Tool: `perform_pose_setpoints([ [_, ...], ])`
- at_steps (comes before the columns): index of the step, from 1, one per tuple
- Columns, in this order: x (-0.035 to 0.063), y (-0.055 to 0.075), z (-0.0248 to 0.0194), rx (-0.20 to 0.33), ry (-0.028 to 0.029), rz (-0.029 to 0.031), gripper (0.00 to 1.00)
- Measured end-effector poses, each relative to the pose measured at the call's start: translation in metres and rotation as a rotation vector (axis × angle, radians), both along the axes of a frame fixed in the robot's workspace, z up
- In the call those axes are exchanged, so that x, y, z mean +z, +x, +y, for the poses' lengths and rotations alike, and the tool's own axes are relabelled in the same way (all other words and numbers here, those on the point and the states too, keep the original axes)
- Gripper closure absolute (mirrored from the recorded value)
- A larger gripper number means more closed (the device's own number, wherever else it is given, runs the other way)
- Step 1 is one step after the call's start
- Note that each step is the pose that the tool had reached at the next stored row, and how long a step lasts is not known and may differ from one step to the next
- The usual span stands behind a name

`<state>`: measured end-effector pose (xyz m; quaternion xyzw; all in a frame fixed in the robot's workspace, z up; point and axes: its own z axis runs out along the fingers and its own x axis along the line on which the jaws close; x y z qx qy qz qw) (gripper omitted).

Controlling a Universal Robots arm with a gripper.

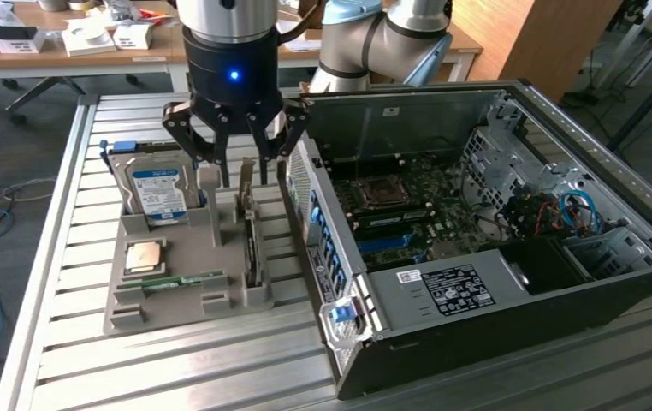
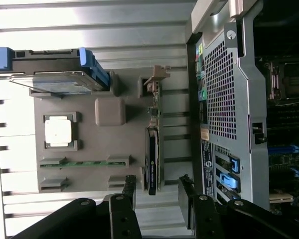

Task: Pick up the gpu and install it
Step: 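Pick up the gpu and move the gpu toward the slot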

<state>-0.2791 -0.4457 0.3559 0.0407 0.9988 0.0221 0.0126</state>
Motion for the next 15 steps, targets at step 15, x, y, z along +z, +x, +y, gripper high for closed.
perform_pose_setpoints([
  [15, -0.0097, 0.0, 0.0, 0.0, 0.0, 0.0, 0.53],
])
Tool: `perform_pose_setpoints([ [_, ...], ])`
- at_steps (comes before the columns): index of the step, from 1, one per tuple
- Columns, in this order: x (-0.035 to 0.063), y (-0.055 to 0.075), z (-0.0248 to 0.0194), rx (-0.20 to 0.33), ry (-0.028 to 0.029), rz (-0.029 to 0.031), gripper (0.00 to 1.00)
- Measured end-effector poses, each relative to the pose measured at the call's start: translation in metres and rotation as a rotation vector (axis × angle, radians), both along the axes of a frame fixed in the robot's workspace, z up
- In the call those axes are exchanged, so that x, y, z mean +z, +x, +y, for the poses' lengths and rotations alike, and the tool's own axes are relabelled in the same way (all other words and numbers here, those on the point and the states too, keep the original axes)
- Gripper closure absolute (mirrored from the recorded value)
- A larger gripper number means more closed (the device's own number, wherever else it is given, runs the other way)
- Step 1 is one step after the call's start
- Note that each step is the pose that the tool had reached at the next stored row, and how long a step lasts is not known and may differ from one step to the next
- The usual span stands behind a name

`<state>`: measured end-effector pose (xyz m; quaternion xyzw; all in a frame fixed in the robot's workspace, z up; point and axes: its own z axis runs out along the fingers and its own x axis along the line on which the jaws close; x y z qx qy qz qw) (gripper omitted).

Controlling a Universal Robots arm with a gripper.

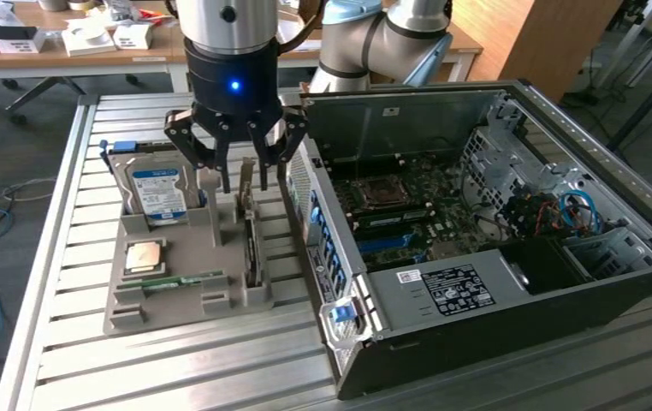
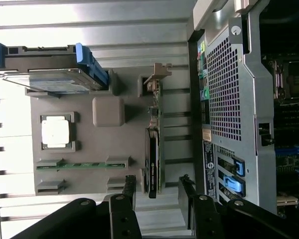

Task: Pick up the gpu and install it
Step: 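Pick up the gpu and move the gpu toward the slot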

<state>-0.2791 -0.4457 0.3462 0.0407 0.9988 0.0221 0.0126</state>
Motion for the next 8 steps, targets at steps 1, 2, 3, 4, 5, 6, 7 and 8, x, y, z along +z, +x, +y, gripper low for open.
perform_pose_setpoints([
  [1, -0.0016, 0.0, 0.0, 0.0, 0.0, 0.0, 0.53],
  [2, -0.0024, 0.0, 0.0, 0.0, -0.0001, 0.0, 0.53],
  [3, -0.0031, 0.0, 0.0, 0.0, -0.0001, 0.0001, 0.53],
  [4, -0.0038, 0.0, 0.0, 0.0, -0.0001, 0.0001, 0.53],
  [5, -0.0045, 0.0, 0.0, 0.0, -0.0001, 0.0001, 0.53],
  [6, -0.0052, 0.0, 0.0, 0.0, 0.0, 0.0001, 0.53],
  [7, -0.0059, 0.0, 0.0, 0.0, 0.0, 0.0, 0.53],
  [8, -0.0065, 0.0, 0.0, 0.0, -0.0001, 0.0, 0.53],
])
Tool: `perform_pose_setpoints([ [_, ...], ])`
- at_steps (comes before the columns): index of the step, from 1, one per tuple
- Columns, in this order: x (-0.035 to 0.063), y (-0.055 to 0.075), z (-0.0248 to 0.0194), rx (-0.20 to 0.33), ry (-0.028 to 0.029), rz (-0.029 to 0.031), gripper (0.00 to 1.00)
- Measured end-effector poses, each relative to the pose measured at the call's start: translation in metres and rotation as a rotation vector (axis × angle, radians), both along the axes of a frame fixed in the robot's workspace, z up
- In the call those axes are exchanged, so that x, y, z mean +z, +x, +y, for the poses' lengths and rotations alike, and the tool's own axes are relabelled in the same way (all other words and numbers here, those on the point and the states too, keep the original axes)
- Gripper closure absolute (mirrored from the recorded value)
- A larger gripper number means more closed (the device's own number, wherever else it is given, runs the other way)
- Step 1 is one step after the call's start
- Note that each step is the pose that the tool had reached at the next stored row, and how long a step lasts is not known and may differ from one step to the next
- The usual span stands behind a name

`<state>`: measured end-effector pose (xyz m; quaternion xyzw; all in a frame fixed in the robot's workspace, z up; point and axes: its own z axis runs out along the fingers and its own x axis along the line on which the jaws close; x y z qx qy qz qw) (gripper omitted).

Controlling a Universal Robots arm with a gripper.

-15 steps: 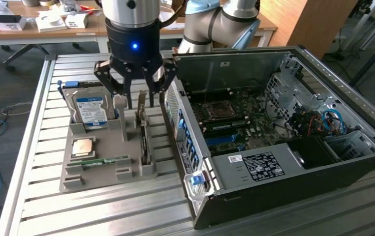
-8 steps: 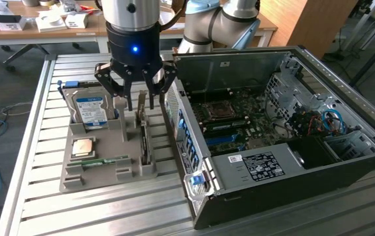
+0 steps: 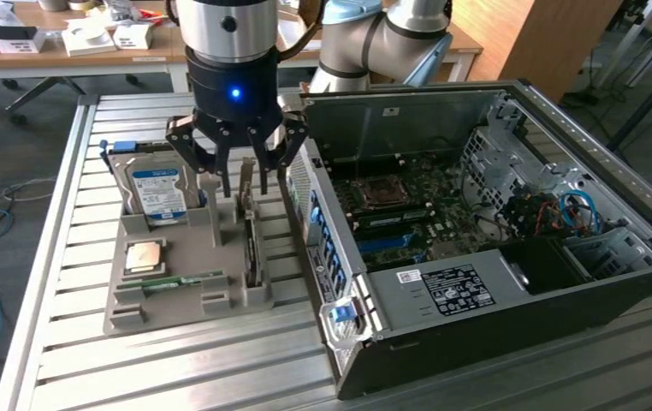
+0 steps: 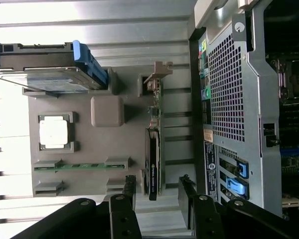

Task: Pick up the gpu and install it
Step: 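Pick up the gpu and move the gpu toward the slot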

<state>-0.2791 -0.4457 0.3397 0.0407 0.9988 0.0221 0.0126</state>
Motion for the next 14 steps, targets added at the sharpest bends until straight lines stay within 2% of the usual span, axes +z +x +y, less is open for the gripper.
perform_pose_setpoints([
  [14, -0.0089, 0.0, 0.0, 0.0, 0.0001, 0.0, 0.53],
])
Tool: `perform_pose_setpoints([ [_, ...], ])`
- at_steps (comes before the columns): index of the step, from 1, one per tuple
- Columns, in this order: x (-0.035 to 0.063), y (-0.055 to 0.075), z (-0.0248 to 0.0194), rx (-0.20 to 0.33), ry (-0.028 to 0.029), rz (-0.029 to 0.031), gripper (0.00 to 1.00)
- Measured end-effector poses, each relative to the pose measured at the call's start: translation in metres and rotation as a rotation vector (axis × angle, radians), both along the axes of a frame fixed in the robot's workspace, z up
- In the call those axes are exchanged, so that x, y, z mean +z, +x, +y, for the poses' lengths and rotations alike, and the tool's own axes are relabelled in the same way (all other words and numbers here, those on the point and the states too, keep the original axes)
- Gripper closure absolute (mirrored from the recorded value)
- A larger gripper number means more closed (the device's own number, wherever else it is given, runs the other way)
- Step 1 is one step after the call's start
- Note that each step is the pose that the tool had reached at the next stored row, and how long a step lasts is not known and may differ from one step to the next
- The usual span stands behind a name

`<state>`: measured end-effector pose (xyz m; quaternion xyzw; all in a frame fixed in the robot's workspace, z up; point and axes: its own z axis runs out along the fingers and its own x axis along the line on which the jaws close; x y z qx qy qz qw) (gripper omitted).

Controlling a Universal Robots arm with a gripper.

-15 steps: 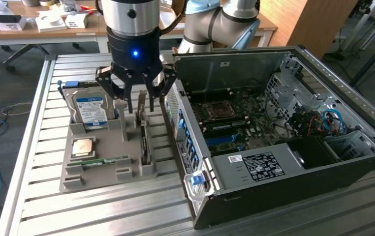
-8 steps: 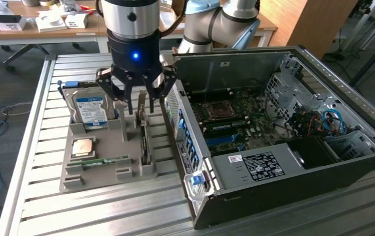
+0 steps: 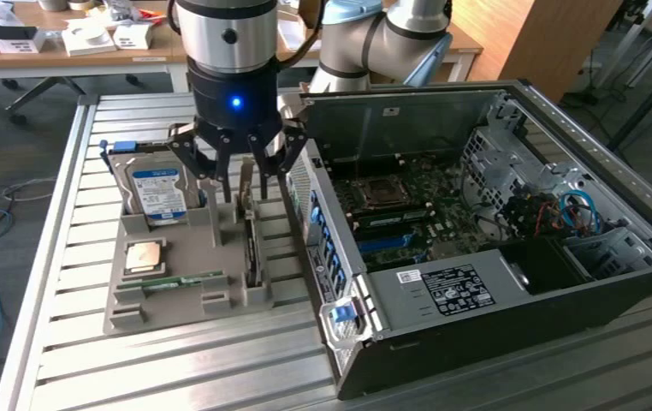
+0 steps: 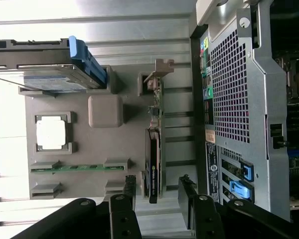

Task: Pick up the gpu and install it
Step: 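Pick up the gpu and move the gpu toward the slot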

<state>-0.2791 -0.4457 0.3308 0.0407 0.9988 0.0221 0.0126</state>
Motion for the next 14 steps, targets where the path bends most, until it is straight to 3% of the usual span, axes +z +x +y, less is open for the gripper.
perform_pose_setpoints([
  [14, -0.0198, 0.0, 0.0, 0.0, 0.0, 0.0, 0.53],
])
